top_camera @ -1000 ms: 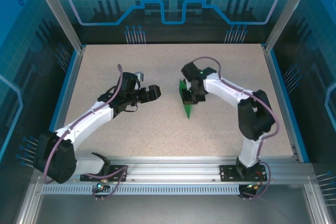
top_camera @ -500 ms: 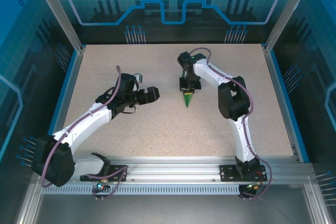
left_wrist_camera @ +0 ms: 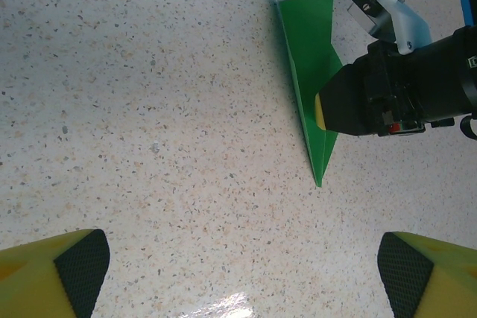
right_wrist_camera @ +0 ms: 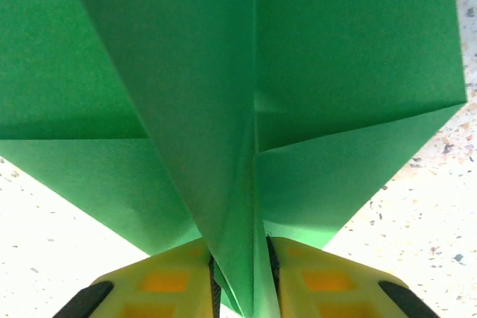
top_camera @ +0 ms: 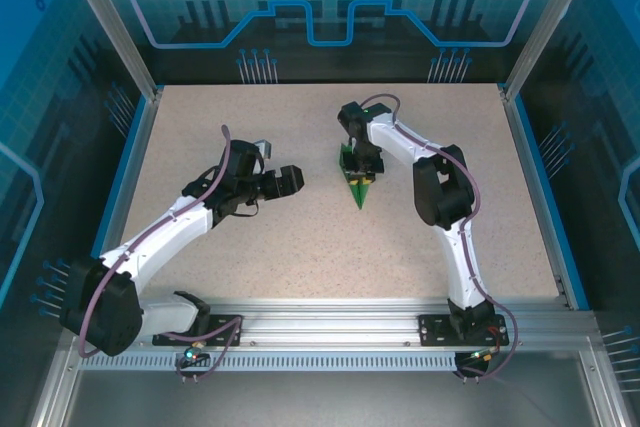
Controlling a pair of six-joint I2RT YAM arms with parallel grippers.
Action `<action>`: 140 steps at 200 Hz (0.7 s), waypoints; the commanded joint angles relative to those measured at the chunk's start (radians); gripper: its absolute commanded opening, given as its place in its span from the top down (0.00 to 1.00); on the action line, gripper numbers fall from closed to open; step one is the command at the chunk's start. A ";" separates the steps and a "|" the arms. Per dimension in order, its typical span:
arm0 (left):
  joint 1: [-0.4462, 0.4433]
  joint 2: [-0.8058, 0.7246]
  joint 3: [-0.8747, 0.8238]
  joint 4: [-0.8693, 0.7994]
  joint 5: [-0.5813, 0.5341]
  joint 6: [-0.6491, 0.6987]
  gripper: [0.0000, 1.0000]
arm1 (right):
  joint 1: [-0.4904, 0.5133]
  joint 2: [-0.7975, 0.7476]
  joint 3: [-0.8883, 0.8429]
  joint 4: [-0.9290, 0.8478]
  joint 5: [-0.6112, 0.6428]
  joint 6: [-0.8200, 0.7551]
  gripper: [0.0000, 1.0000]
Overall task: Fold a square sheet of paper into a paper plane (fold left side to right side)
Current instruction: Place the paper plane at the center of the table.
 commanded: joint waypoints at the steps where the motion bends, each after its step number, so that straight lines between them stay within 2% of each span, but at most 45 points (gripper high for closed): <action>1: 0.009 0.001 0.008 -0.018 0.012 0.024 0.04 | 0.012 0.008 0.026 -0.037 0.016 -0.002 0.72; 85: 0.036 -0.015 0.014 -0.026 0.048 0.024 0.03 | 0.036 -0.121 -0.036 -0.064 0.085 0.014 0.59; 119: 0.099 -0.044 -0.018 0.027 0.091 -0.019 0.01 | 0.048 -0.361 -0.207 0.042 0.149 -0.021 0.37; 140: 0.134 -0.080 -0.048 0.075 0.069 -0.045 0.01 | 0.047 -0.553 -0.358 0.126 0.192 -0.076 0.21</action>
